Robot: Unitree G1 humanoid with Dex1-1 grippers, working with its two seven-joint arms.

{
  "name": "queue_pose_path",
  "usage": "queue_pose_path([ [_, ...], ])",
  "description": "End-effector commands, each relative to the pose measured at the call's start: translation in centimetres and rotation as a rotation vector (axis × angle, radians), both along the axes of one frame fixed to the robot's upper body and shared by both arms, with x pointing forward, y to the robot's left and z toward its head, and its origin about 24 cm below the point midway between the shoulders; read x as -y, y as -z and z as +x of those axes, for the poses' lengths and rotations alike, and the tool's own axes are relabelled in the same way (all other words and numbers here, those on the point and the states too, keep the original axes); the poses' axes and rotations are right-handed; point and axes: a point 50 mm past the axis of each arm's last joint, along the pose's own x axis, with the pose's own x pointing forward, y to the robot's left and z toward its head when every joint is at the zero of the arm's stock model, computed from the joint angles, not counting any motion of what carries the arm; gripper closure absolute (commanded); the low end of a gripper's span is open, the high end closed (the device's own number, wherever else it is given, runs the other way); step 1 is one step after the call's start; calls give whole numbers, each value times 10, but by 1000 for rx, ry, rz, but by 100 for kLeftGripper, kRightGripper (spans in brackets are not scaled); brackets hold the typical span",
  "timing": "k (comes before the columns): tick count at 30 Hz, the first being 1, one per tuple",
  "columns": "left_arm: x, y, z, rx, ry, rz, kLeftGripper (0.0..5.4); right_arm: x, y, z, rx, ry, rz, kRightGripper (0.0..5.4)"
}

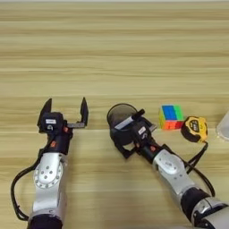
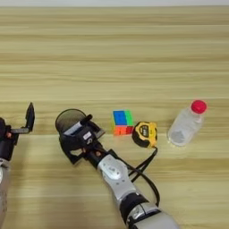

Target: Move the objects on the table

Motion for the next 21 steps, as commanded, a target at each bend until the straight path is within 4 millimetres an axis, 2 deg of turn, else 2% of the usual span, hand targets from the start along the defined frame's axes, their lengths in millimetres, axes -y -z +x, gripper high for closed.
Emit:
queue_pose_path([
  [1,1,1,-2,-1,-3,6,0,-5,-2,-2,7,7,29,6],
  [10,1,1,-2,2,-6,7,0,9,1,-7,20,40,26,6],
  [21,3,0,-2,5,-8,6,0,29,12,-31,-4,57,-2,6],
])
